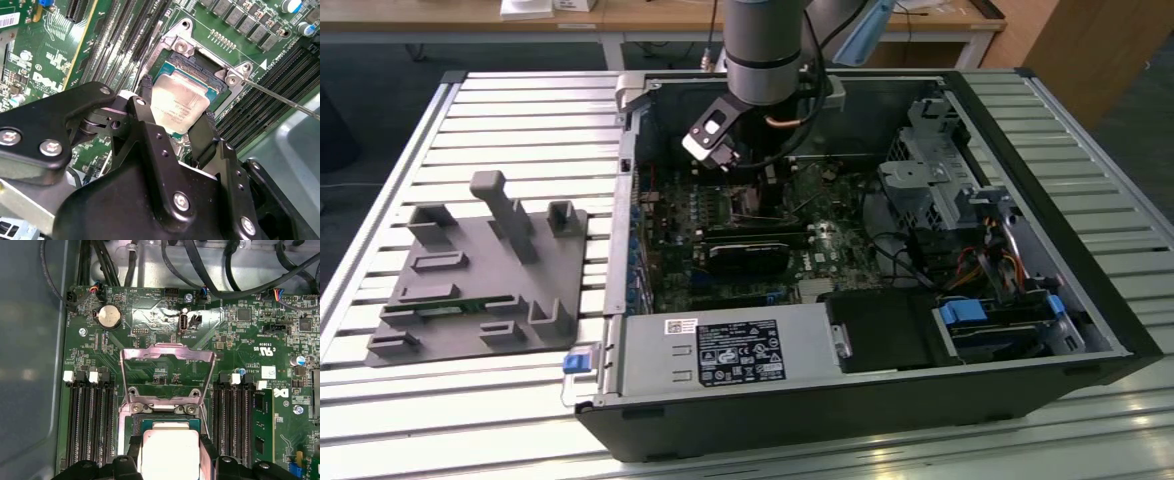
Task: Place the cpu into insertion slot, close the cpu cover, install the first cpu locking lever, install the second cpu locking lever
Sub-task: 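Place the cpu into insertion slot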
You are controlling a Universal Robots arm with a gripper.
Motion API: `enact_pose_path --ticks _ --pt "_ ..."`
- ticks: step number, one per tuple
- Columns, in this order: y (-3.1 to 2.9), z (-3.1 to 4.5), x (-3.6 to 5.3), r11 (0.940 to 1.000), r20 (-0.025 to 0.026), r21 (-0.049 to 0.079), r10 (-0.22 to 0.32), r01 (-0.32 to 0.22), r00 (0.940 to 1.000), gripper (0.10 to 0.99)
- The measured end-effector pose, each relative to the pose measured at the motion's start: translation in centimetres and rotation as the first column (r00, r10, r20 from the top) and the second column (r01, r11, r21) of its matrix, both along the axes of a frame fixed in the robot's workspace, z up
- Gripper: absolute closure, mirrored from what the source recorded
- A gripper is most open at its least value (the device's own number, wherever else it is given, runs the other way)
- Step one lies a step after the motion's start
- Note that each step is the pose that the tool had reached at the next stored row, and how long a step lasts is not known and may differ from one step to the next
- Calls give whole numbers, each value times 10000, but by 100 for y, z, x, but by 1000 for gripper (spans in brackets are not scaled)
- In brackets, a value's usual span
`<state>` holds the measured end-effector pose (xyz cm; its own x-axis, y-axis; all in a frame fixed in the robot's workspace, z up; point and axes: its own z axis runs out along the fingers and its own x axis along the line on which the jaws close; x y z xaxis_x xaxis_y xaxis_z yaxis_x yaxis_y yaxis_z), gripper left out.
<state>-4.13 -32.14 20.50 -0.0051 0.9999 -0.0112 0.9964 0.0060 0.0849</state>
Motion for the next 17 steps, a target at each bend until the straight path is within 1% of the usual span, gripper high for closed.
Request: enact_pose_path --ticks 10,17 --pt "27 -66 -9 10000 1 1 -3 3 10000 549" --pt "31 -82 -17 10000 2 2 -10 10 10000 549"
